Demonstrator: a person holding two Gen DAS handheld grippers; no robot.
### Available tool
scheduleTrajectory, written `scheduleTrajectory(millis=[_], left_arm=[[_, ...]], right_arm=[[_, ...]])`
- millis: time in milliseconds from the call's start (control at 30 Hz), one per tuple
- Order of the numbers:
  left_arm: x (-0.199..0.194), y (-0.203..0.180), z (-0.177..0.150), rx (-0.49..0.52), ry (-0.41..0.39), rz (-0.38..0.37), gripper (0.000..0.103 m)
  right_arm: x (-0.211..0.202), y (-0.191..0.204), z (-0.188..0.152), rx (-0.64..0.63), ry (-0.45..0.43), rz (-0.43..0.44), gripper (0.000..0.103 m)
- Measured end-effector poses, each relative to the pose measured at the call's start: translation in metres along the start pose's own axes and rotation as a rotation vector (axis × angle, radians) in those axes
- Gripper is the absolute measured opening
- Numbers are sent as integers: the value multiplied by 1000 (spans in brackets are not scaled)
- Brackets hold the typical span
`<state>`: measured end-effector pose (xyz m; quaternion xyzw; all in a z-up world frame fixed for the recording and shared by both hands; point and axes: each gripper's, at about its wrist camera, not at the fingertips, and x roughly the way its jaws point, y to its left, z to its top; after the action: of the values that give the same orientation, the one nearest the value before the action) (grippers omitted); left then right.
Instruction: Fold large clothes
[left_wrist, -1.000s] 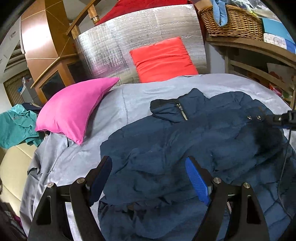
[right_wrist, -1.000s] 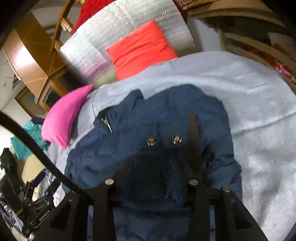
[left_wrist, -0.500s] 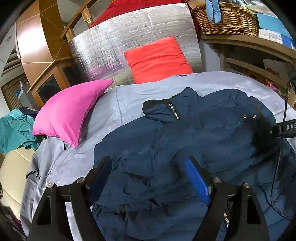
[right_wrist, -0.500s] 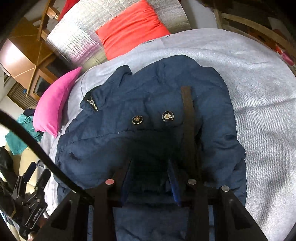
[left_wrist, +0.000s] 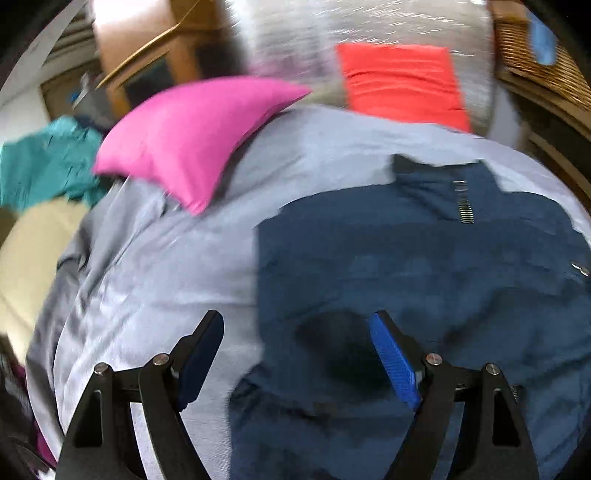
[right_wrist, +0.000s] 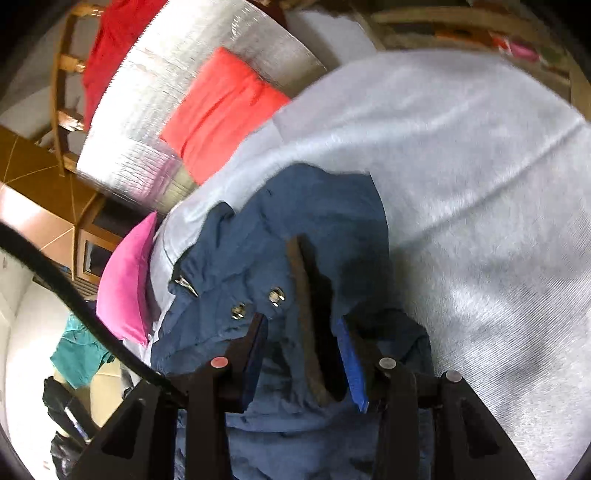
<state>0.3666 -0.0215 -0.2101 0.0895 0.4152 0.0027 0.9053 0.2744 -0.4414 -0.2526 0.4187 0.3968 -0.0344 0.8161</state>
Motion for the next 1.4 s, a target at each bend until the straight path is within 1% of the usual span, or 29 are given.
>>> scheduleTrajectory(millis=[33,67,100,133,167,233,267,333,400,467,500,567,600,633,667,700,733,800,867,900,967,1033,1100,1133,1200,1233,1333,1400], left_arm=[[12,3,-2,-3,46,3,82],[25,3,-6,-3,98,-11,82],[33,3,-9,-7,132,-30,82],[40,2,-12,-12,156,-43,82],[42,1,-14,-11,164,-44,82],[36,0,-11,10,152,-35,82],[33,1,-10,13,142,-34,82],[22,9,-7,-18,108,-48,82],[15,15,-4,-54,88,-79,82],[12,16,-3,-64,76,-108,82],[11,13,-3,-55,73,-114,82],[11,1,-5,-16,76,-122,82],[13,-6,-5,13,82,-125,82],[14,-15,-5,40,87,-119,82],[15,-22,-6,64,92,-109,82],[20,-29,-8,94,103,-84,82],[25,-31,-8,106,115,-71,82],[25,-28,-7,87,120,-73,82],[22,-24,-1,67,107,-97,82],[18,-23,3,52,84,-118,82],[13,-24,10,42,57,-141,82],[13,-29,14,46,42,-165,82],[18,-40,17,60,54,-173,82],[25,-47,16,70,74,-169,82],[38,-58,17,93,117,-146,82],[41,-59,17,97,126,-140,82],[40,-51,22,78,134,-161,82],[35,-37,26,45,122,-175,82]], right_arm=[[5,-1,-1,7,20,-1,42],[13,-3,-4,18,49,-13,43],[18,-4,-5,21,64,-30,41],[21,-4,-7,20,73,-43,40],[21,-4,-5,18,73,-46,40],[16,-1,-6,19,56,-33,39],[12,2,-5,7,33,-30,39],[1,18,-8,-71,-33,-41,39],[-10,40,-15,-179,-109,-42,39],[-15,60,-24,-281,-149,-23,39],[-14,70,-30,-332,-146,-1,39],[-4,81,-42,-378,-95,25,39],[9,85,-48,-392,-47,26,39],[19,87,-52,-396,-5,25,39],[35,88,-56,-394,61,17,39],[53,88,-61,-398,127,-14,40],[60,87,-62,-403,141,-36,40],[63,90,-59,-397,142,-39,40],[56,89,-52,-362,129,9,40],[50,90,-49,-358,103,44,40],[44,99,-45,-376,46,71,40],[49,103,-41,-365,44,104,40],[61,105,-42,-350,68,101,39],[73,103,-42,-344,86,78,39],[84,99,-43,-344,110,56,39],[86,100,-43,-344,114,59,39],[74,98,-35,-314,123,91,38],[54,89,-24,-283,82,107,40]])
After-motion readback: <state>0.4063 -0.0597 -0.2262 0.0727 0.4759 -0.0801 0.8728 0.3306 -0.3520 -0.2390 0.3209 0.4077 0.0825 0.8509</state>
